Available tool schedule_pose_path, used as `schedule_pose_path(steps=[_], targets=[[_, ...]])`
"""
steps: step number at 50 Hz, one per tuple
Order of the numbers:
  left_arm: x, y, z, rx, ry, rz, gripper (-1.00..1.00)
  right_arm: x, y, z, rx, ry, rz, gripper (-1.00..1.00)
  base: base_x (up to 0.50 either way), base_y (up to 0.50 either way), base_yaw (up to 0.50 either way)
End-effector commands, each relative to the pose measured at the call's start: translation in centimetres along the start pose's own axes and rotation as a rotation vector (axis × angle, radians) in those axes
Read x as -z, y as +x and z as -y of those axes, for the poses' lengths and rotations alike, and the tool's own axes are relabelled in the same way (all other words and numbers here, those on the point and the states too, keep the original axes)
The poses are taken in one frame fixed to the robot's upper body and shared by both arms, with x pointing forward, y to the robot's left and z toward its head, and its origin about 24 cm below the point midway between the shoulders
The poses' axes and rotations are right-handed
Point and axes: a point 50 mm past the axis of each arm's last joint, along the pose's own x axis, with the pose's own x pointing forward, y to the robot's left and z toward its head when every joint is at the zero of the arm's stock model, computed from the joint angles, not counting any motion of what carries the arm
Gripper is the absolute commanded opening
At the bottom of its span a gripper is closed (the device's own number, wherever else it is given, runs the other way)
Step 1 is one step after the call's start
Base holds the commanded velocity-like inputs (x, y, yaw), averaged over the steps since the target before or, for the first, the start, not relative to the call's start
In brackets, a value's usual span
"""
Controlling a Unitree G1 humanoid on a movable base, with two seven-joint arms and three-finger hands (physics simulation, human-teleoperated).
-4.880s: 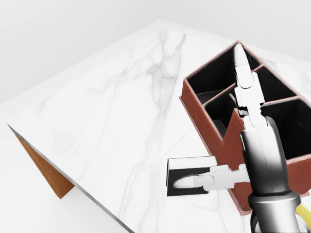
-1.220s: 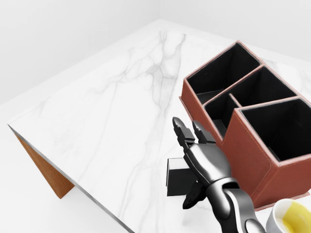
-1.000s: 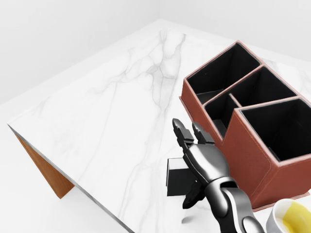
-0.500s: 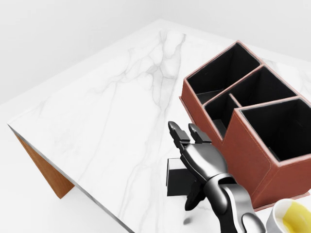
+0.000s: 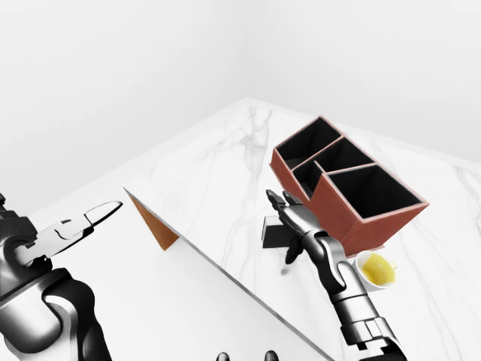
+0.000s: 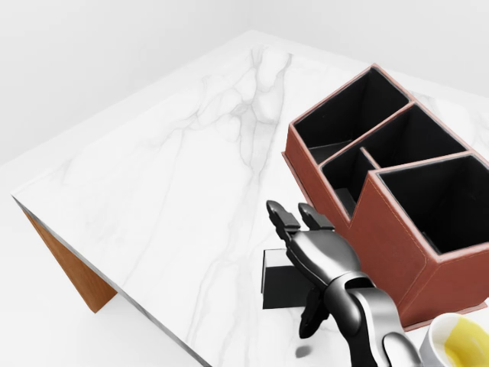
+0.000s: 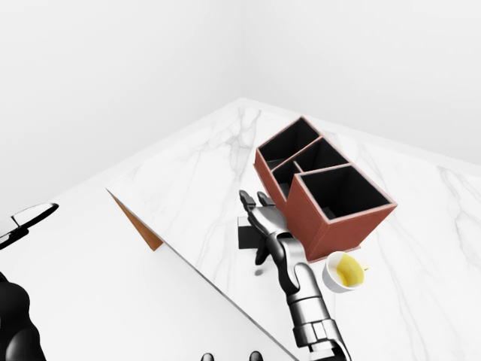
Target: Pick up the book and place it in the right compartment of the caddy.
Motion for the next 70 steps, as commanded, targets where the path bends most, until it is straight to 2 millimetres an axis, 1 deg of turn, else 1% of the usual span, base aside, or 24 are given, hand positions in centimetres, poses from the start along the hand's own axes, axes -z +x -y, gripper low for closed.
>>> schedule_pose_path(steps=[1,12,29,30,31,32,42,60,64,68,70], targets=[[0.0,0.0,0.0,0.001,0.000,0.000,1.00,0.6,0.3,-0.4,-0.031,-0.011,-0.023,1.00,0.00,0.00,0.00],[0.2,-0.1,0.0,0.005,0.000,-0.001,1.00,1.3,1.0,-0.7,-0.050,-0.012,-0.048,1.00,0.00,0.00,0.00],[0.2,-0.1,0.1,0.007,0.000,-0.003,1.00,2.6,2.0,-1.9,-0.074,-0.010,-0.100,1.00,0.00,0.00,0.00],[0.2,-0.1,0.1,0.007,0.000,-0.003,1.00,2.6,2.0,-1.9,-0.074,-0.012,-0.101,-0.40,0.00,0.00,0.00],[0.2,-0.1,0.1,0.007,0.000,-0.003,1.00,2.6,2.0,-1.9,-0.072,-0.014,-0.101,-0.73,0.00,0.00,0.00],[0.2,-0.1,0.1,0.008,0.000,-0.003,1.00,2.6,2.0,-1.9,-0.072,-0.012,-0.100,-1.00,0.00,0.00,0.00],[0.3,-0.1,0.1,0.010,0.000,-0.004,1.00,2.7,2.0,-2.0,-0.070,-0.008,-0.104,-1.00,0.00,0.00,0.00],[0.1,-0.1,0.2,0.010,-0.001,-0.005,1.00,2.4,1.9,-1.5,-0.057,-0.004,-0.091,-1.00,0.00,0.00,0.00],[0.2,-0.1,0.2,0.011,-0.002,-0.006,1.00,2.1,2.0,-0.6,-0.025,0.005,-0.076,-1.00,0.00,0.00,0.00],[0.2,-0.1,0.2,0.011,-0.001,-0.008,1.00,1.5,1.9,0.7,0.015,0.019,-0.048,-1.00,0.00,0.00,0.00],[0.1,-0.1,0.2,0.011,-0.002,-0.008,1.00,1.4,1.8,1.0,0.022,0.018,-0.042,-1.00,0.00,0.00,0.00]])
